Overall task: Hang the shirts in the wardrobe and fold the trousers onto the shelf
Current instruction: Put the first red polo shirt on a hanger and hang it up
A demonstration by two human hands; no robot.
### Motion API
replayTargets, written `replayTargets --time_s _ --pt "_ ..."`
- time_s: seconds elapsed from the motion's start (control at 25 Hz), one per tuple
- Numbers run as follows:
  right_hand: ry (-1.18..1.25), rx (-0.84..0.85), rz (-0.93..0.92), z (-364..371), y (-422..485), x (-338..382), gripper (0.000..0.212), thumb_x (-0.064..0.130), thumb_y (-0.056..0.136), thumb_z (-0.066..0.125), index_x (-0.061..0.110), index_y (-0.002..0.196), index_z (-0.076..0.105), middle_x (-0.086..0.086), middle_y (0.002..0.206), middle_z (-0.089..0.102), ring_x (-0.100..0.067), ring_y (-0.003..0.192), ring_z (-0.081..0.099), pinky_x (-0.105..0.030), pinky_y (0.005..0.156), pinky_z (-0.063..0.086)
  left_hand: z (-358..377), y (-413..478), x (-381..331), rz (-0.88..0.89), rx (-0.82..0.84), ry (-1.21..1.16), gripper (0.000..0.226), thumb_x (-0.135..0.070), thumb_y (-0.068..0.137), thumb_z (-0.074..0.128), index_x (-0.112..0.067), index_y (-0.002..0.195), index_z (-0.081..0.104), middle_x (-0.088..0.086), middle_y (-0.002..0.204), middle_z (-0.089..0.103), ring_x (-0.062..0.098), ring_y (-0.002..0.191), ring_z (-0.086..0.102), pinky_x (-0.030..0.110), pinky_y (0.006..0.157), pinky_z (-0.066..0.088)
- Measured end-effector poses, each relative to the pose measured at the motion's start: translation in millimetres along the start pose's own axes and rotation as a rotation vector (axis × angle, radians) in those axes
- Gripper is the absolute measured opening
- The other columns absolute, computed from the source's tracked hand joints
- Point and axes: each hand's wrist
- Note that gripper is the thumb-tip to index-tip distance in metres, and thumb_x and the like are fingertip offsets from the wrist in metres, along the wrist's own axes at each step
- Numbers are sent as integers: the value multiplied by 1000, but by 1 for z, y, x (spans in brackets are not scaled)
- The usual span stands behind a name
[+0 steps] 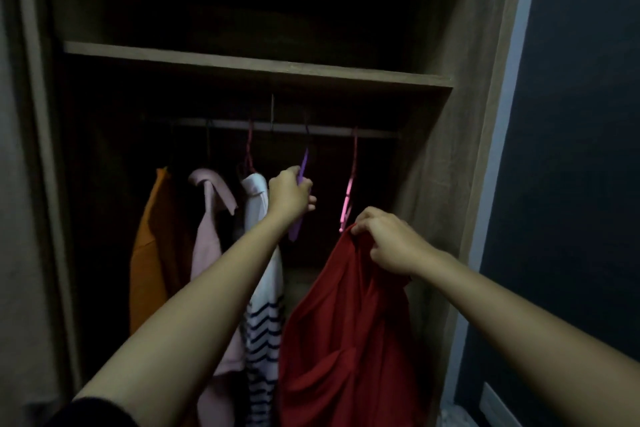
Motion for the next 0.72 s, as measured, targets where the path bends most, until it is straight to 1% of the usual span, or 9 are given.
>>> replayTargets --time_s 0.04,0.12,0.16,0.24,0.4,0.48,0.56,0.64,0.72 --pt "5 -1 10 5 -4 7 51 -2 75 53 16 121 60 2 132 48 -20 122 49 -25 97 37 -20 -15 2 58 -36 188 24 -8 93 45 -10 113 57 15 84 65 24 58 64 33 57 58" --pt "10 2 52 15 -7 11 50 -1 75 53 15 122 59 -1 132 48 -22 121 49 -26 98 37 -56 -41 6 175 -106 587 24 -18 94 46 -7 111 59 22 93 66 39 84 64 41 80 49" --pt "23 25 79 23 -10 16 50 -1 75 54 14 123 59 -2 132 48 -23 121 50 -27 99 38 -78 -58 7 195 -121 697 27 -21 95 45 -6 112 59 24 98 65 43 95 59 44 84 44" --pt "47 88 120 39 -16 29 50 0 75 54 12 124 58 -4 133 46 -24 122 49 -27 102 39 -127 -88 12 204 -150 733 29 -25 95 46 -8 111 62 24 97 67 44 99 58 44 82 43" --pt "66 186 187 64 -31 57 52 1 76 54 7 127 55 -10 136 42 -27 125 47 -31 105 38 -225 -175 34 259 -206 630 23 -22 93 56 -10 107 71 16 91 73 24 91 68 28 74 45" --pt "77 164 213 65 -34 64 54 2 76 54 8 129 53 -10 138 41 -28 125 46 -32 106 38 -261 -215 45 300 -191 608 19 -15 90 61 -6 103 72 17 86 73 3 81 66 8 65 39" --pt "80 168 196 60 -37 75 58 1 74 54 10 132 50 -6 142 38 -28 126 46 -33 105 39 -295 -241 60 309 -126 610 18 -14 87 66 -4 100 73 15 78 74 -24 71 55 -4 65 35" --pt "53 207 156 51 -42 87 65 2 72 56 14 135 46 -1 146 32 -28 126 45 -35 105 39 -316 -255 69 331 -53 601 29 -28 84 65 -5 99 74 -6 80 75 -35 70 46 -6 67 35" --pt "2 243 97 42 -48 105 69 3 73 58 18 138 41 4 149 28 -29 126 43 -37 104 39 -324 -264 70 398 21 565 45 -45 83 55 -10 103 72 -40 87 63 -29 78 52 -3 72 41"
Point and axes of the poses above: each hand's wrist, its own y-axis towards the middle knuckle, its own z-axis out of the palm, x = y × z
